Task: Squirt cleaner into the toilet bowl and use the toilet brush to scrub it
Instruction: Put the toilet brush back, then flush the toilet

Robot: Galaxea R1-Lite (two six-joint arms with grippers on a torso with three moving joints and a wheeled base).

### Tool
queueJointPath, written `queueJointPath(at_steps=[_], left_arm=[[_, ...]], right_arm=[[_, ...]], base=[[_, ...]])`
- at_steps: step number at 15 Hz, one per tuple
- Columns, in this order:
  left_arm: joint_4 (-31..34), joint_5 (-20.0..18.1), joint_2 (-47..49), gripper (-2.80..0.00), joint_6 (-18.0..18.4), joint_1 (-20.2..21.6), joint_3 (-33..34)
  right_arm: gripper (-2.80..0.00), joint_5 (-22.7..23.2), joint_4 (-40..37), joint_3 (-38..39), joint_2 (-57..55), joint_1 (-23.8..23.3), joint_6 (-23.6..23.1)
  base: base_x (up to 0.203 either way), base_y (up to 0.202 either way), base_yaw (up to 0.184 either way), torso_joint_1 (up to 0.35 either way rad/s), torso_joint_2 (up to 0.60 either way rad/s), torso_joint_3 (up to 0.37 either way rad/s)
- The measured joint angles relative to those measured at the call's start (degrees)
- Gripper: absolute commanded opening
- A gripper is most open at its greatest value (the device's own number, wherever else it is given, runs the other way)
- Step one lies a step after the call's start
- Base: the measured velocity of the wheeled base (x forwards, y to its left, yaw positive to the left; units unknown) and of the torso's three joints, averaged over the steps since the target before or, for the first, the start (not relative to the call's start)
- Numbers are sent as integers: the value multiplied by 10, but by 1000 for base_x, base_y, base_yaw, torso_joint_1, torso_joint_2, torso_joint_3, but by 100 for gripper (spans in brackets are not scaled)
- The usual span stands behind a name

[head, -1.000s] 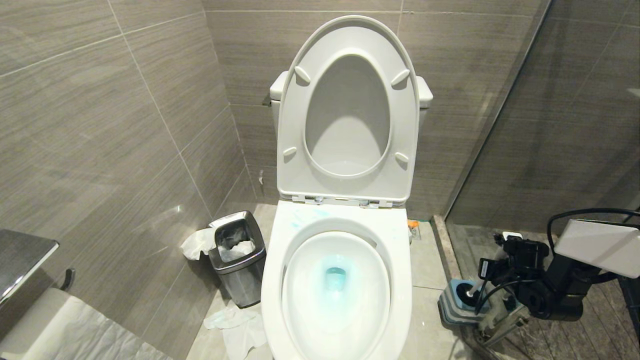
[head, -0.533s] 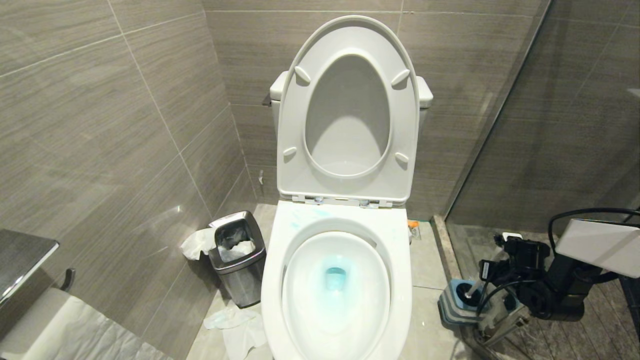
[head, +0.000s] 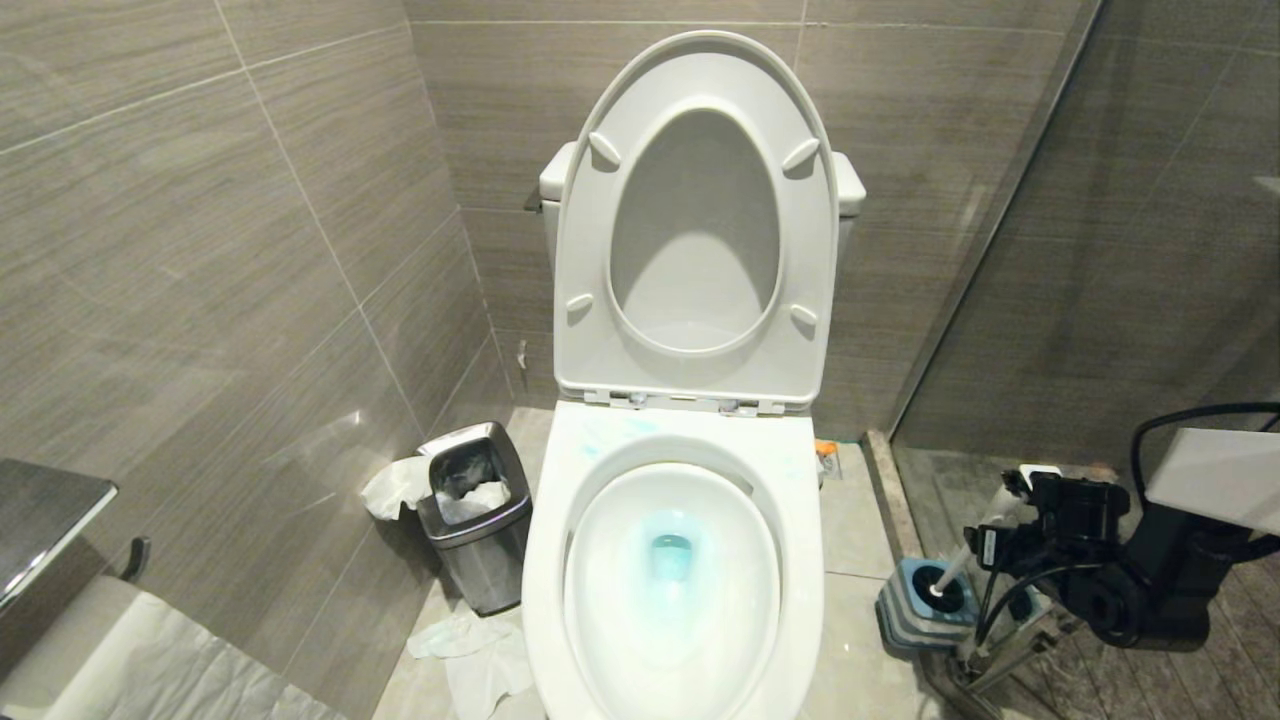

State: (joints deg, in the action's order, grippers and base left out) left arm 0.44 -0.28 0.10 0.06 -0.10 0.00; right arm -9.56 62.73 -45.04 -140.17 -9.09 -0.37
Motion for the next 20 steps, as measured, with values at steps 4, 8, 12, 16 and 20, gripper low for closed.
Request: queueJointPath(at_steps=[4,8,12,16,20], left_arm=[[0,0,0,-280,0,0,0],[0,0,0,-280,0,0,0],[0,0,0,-280,0,0,0],[0,0,0,-280,0,0,0],[0,0,0,-280,0,0,0]], right_arm=[[0,1,-2,87,86,0,-21],[-280,34,-5,169,200,3,-32],[-280,51,0,244,301,4,-67],[-280,54,-35,226,379,9,-70],[-280,55,-161,171,468,59,-67]], base=[[0,0,0,0,0,0],[0,0,0,0,0,0],[0,0,0,0,0,0],[0,0,0,0,0,0],[0,0,0,0,0,0]])
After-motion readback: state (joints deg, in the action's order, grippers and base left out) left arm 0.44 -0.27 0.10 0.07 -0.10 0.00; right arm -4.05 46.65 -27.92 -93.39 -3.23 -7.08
